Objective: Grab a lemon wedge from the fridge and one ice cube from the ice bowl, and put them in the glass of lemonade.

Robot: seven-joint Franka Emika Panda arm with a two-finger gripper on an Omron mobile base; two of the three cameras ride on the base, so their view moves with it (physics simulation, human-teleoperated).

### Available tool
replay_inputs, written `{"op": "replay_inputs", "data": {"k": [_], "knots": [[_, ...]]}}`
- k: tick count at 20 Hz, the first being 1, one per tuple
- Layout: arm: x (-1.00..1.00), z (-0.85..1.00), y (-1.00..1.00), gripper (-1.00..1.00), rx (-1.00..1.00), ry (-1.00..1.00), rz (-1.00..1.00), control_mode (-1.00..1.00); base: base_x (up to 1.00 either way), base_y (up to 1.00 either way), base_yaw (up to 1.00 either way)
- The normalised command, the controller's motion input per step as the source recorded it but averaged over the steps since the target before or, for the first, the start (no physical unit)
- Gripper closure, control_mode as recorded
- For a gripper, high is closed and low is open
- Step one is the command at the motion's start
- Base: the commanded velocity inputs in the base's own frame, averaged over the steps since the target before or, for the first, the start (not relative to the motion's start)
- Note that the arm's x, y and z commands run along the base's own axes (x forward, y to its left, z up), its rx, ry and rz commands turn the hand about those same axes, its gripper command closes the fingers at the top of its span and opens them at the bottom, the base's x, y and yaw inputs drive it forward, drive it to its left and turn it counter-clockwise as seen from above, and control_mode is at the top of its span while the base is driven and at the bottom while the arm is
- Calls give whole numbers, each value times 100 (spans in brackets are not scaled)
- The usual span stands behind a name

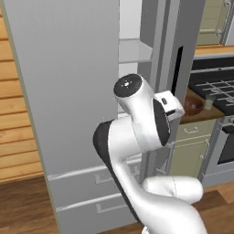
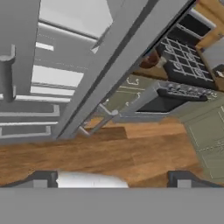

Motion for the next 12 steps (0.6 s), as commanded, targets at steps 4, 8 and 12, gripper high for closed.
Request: {"op": "replay_inputs", "data": {"k": [4, 8, 12], "knots": [[99, 2, 67, -100, -63, 19, -2, -100, 0, 0, 0], [100, -24, 11, -100, -50, 13, 0, -100, 0, 0, 0], [100, -9, 0, -100, -45, 24, 0, -100, 0, 0, 0]]}}
